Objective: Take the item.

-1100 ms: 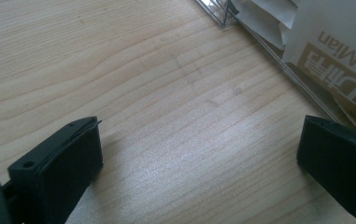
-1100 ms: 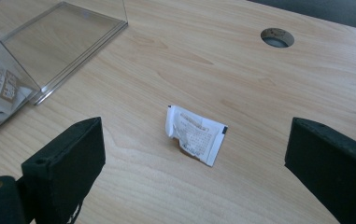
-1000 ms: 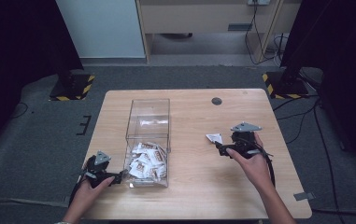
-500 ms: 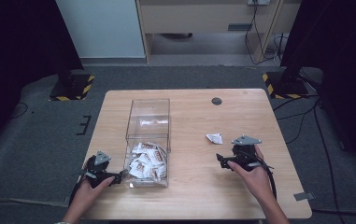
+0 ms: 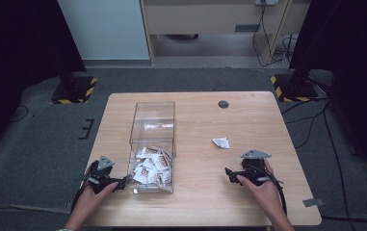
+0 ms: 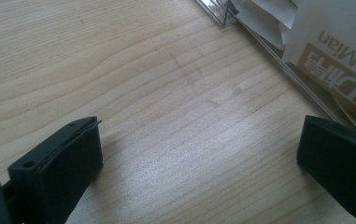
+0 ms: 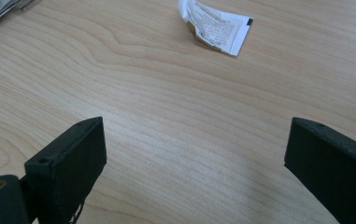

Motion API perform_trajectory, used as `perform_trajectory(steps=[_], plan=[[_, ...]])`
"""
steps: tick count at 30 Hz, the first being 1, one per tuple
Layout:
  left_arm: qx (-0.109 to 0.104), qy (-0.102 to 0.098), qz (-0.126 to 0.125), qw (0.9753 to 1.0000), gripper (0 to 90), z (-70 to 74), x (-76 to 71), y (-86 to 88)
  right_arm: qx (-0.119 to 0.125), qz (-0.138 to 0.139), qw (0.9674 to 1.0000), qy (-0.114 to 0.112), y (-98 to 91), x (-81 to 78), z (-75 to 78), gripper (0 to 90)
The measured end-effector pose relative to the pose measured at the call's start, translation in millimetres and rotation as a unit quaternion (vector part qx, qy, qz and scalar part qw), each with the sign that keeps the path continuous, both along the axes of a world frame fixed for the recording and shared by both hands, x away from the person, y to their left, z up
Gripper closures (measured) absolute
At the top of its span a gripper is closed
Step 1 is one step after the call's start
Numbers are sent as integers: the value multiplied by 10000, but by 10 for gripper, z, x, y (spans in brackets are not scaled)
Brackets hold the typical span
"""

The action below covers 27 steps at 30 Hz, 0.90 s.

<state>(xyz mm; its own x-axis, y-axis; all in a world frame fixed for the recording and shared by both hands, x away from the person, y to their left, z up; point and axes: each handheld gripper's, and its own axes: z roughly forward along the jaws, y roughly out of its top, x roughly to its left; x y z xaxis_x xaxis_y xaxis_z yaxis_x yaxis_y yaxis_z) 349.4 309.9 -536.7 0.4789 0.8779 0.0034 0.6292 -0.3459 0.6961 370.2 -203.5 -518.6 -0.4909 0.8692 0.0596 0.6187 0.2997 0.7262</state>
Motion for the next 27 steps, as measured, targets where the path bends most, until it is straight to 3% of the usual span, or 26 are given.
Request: perform_trajectory(steps=[8, 13, 19, 27], plan=[[0, 1, 0, 10000, 0, 0, 0, 0, 17, -41, 9999, 110, 1, -7, -96, 53], [-2, 0, 1, 10000, 0, 0, 0, 0, -128, -21, 9997, 212, 25, -1, -158, 44], [-1, 1, 0, 10000, 0, 0, 0, 0, -318, 32, 9995, 38, 92, -31, -200, 12], [-1, 0, 0, 10000, 0, 0, 0, 0, -306, 60, 9995, 18, 97, -54, -205, 12]])
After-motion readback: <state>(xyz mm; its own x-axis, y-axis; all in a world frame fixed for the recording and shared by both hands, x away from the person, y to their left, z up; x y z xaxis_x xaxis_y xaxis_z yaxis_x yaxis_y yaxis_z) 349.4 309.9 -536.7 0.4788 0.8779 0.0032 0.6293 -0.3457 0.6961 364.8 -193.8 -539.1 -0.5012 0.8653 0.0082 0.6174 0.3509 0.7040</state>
